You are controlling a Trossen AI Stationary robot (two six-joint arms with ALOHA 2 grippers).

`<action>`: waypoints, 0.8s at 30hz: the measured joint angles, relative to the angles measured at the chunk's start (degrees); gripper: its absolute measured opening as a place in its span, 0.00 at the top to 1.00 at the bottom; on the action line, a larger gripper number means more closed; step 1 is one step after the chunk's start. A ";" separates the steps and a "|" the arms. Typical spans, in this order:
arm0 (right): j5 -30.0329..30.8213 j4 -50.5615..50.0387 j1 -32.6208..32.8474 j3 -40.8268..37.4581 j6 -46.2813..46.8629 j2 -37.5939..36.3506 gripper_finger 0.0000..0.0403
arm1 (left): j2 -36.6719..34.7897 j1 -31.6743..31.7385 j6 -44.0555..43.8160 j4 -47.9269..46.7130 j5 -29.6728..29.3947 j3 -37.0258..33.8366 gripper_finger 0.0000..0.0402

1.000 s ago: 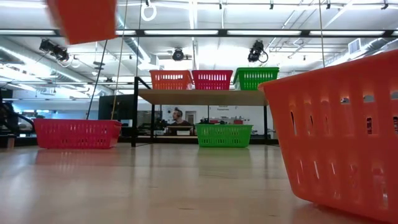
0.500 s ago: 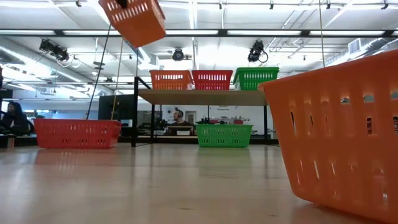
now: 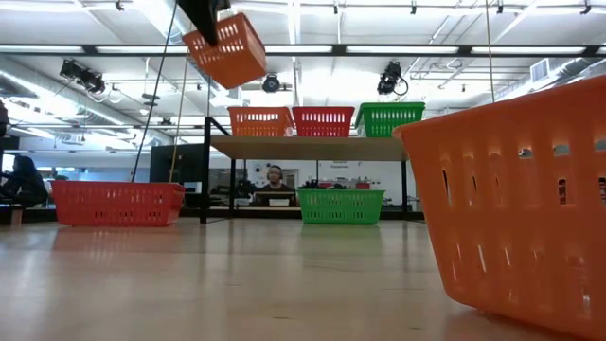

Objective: Stack baskets on shelf by color
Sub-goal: Stack the left orange bin on top of the other orange bin on the shelf

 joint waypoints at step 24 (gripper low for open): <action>3.31 -0.09 0.80 0.00 4.93 -1.74 0.57 | 8.22 6.45 6.51 13.12 1.87 0.00 0.99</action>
